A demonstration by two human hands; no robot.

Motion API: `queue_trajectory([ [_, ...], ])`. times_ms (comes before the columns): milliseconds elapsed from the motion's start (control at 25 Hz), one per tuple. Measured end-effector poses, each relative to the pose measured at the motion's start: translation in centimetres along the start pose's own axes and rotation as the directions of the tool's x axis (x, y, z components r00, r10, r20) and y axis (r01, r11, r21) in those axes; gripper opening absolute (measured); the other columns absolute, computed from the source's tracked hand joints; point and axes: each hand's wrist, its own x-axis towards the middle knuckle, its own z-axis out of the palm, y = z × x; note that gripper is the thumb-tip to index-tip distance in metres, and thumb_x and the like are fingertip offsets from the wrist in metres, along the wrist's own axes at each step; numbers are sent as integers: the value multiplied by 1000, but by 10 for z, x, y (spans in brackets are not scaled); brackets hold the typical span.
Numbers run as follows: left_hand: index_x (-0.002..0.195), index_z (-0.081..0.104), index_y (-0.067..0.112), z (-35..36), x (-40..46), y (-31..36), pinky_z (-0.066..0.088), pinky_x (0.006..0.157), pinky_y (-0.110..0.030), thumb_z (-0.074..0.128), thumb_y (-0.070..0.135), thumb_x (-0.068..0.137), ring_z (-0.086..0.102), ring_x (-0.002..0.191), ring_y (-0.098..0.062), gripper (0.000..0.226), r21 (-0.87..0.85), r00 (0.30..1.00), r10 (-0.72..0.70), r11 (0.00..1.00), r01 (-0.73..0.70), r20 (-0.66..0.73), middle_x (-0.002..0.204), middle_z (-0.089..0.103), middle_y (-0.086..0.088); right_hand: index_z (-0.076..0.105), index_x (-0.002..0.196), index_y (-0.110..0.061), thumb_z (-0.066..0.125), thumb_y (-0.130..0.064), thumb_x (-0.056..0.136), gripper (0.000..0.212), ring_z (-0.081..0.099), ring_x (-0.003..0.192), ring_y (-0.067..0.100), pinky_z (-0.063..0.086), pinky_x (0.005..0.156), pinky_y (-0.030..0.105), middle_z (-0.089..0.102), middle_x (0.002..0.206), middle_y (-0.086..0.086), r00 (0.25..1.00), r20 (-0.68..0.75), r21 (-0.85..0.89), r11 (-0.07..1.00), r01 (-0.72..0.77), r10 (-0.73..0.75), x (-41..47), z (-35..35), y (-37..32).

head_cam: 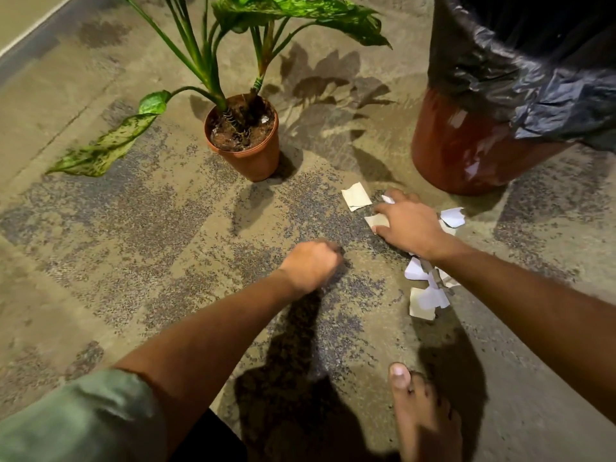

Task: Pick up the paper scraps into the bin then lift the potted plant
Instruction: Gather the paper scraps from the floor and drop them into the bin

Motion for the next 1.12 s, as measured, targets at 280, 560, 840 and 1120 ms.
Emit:
queue_trajectory([
  [280, 96, 69, 16, -22, 58, -5, 30, 115, -46, 56, 24, 93, 29, 139, -31, 15, -79, 981, -151, 987, 142, -125, 156, 27, -6, 70, 111, -24, 66, -27, 86, 26, 57, 114, 24, 45, 87, 29, 58, 129, -1, 993, -74, 82, 992, 101, -95, -26, -3, 16],
  [560, 102, 64, 12, -14, 97, -4, 7, 117, -59, 46, 23, 95, 1, 146, -39, 22, -48, 968, -252, 966, 253, 19, 161, 9, -8, 70, 114, -19, 68, -14, 85, 29, 57, 119, 19, 43, 100, 30, 61, 132, -5, 999, -46, 321, 947, 33, -19, -56, -35, 44],
  [840, 104, 70, 3, -19, 108, 2, 42, 106, -40, 54, 10, 92, 49, 124, -30, 21, -48, 950, -273, 962, 269, -152, 141, 50, -9, 73, 104, -25, 73, -16, 82, 23, 59, 110, 17, 48, 99, 42, 67, 120, -6, 991, -135, 561, 823, 85, -11, -87, -90, 35],
  [1120, 113, 62, 1, -29, 106, 14, 52, 90, -34, 60, 5, 89, 62, 99, -30, 24, -198, 898, -382, 918, 343, -217, 114, 63, -13, 63, 109, -43, 53, -44, 89, 22, 63, 105, -2, 58, 76, 43, 57, 115, -25, 946, -318, 693, 698, 182, 69, -130, -77, -1],
])
